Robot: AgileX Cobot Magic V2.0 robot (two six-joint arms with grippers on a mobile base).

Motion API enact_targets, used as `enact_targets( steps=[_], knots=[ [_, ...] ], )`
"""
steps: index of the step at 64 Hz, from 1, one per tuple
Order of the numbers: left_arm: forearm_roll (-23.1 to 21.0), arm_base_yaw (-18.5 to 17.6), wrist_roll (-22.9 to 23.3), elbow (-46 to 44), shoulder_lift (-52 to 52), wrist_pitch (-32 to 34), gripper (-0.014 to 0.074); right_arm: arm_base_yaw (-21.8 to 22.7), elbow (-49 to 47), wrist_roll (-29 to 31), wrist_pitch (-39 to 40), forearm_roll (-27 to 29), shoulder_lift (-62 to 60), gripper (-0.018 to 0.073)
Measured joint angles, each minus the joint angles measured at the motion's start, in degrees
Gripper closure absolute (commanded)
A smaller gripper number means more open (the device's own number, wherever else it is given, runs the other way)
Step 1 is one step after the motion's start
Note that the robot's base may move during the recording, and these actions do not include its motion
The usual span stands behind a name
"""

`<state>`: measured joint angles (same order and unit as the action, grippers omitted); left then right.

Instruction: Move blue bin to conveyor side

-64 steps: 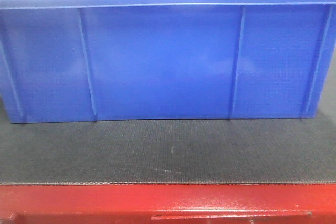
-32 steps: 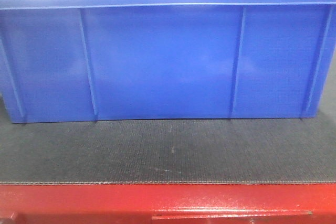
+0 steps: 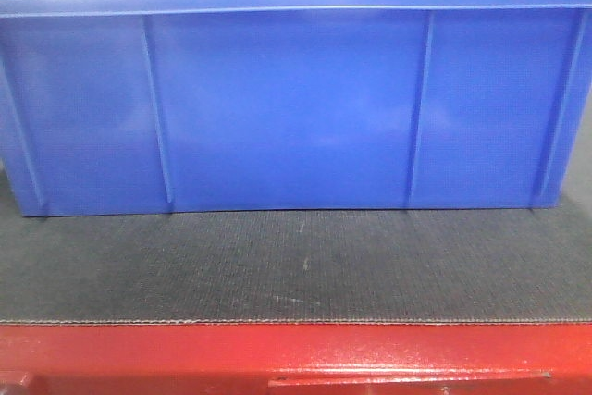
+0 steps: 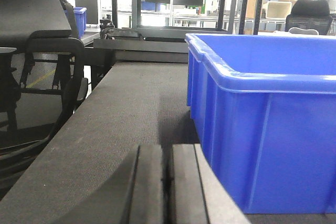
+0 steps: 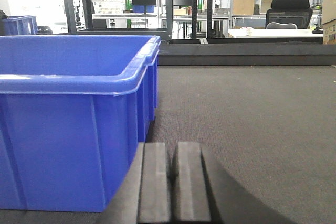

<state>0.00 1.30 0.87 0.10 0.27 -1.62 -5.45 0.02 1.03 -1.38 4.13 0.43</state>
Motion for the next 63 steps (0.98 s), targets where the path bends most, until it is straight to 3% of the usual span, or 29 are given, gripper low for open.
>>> enact_targets(
  steps=[63],
  knots=[
    [0.7, 0.0, 0.5, 0.0, -0.1, 0.0, 0.0615, 0.0, 0.0, 0.0, 0.0, 0.0, 0.0, 0.0638]
  ],
)
